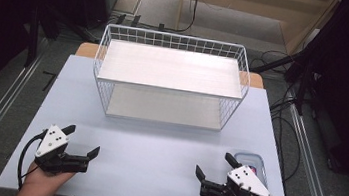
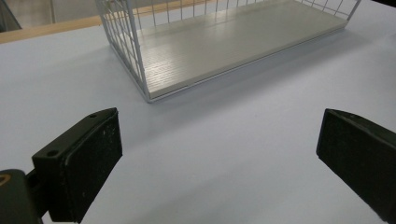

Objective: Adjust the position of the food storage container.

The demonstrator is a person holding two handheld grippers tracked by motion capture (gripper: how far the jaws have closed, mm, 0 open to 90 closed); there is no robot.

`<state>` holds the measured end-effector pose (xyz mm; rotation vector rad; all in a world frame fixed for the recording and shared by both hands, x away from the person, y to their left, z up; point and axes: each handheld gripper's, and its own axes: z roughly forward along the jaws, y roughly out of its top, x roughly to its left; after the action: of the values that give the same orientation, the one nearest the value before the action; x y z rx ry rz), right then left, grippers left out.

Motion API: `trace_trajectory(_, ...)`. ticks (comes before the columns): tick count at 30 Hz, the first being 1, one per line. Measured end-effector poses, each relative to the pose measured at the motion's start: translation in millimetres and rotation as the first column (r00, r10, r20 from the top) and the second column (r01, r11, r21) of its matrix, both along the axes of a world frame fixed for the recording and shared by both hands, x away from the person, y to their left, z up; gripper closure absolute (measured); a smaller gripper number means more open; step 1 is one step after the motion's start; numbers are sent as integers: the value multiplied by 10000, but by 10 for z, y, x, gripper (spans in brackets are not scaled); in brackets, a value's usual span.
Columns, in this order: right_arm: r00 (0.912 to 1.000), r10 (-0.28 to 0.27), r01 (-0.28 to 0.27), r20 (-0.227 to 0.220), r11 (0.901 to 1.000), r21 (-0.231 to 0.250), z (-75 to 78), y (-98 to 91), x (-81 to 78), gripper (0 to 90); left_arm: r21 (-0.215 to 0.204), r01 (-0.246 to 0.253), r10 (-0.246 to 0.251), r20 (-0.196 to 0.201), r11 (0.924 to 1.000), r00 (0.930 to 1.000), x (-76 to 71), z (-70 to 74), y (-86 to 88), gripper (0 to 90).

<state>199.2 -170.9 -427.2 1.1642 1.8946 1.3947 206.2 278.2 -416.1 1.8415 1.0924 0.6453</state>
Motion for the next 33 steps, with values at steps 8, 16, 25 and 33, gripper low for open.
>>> trace_trajectory(8,9998,18,-15,-186,9998,202,-37,-81,30,30,135,166,-168,102,9998,9998,-42,39,-57,5)
trace_trajectory(16,10000,-1,1,-13,9997,251,3,-130,-5,47,44,11,-11,9,10000,10000,-39,24,-24,5)
trace_trajectory(25,9995,-256,260,-204,9995,185,-10,-306,2,99,222,153,-148,-242,9996,9996,8,-30,-24,5)
trace_trajectory(33,9910,-1127,1147,-725,9931,250,-74,-672,31,231,165,264,-259,-295,9995,9992,37,-37,-65,5)
